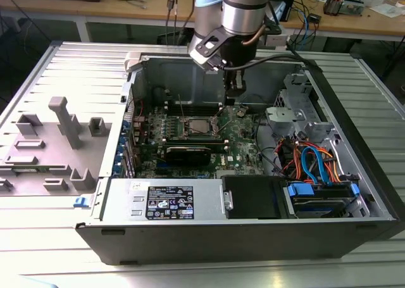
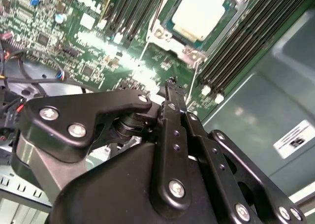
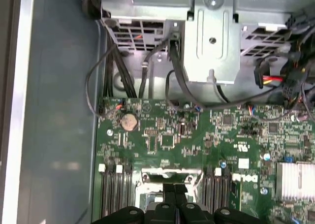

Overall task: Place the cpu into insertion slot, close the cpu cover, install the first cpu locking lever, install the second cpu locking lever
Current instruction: 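Close the cpu cover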

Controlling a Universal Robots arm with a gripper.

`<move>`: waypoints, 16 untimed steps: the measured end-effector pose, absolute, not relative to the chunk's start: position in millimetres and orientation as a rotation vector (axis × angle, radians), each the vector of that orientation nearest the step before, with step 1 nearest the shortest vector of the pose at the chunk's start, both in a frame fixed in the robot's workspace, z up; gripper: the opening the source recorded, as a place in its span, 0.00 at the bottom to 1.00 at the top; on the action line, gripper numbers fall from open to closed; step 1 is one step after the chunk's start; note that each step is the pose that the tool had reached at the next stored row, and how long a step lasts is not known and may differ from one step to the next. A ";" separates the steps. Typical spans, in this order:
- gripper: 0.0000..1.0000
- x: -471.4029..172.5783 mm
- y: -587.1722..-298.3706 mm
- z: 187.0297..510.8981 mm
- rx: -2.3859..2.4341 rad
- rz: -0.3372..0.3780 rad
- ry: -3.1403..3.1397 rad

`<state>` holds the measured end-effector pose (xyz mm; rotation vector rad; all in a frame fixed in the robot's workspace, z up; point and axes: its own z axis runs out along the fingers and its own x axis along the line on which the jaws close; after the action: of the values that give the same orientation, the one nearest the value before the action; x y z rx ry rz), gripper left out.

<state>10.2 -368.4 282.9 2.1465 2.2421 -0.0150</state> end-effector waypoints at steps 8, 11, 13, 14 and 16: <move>0.11 35.3 -368.4 282.7 2.150 -0.025 2.247; 0.11 35.5 -368.4 281.2 2.149 -0.022 2.246; 0.11 35.4 -368.4 277.7 2.147 -0.018 2.244; 0.11 35.4 -368.4 274.5 2.146 -0.019 2.244; 0.11 36.9 -368.4 270.1 2.145 -0.027 2.242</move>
<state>36.9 -368.4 270.1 2.1449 2.2423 -0.0267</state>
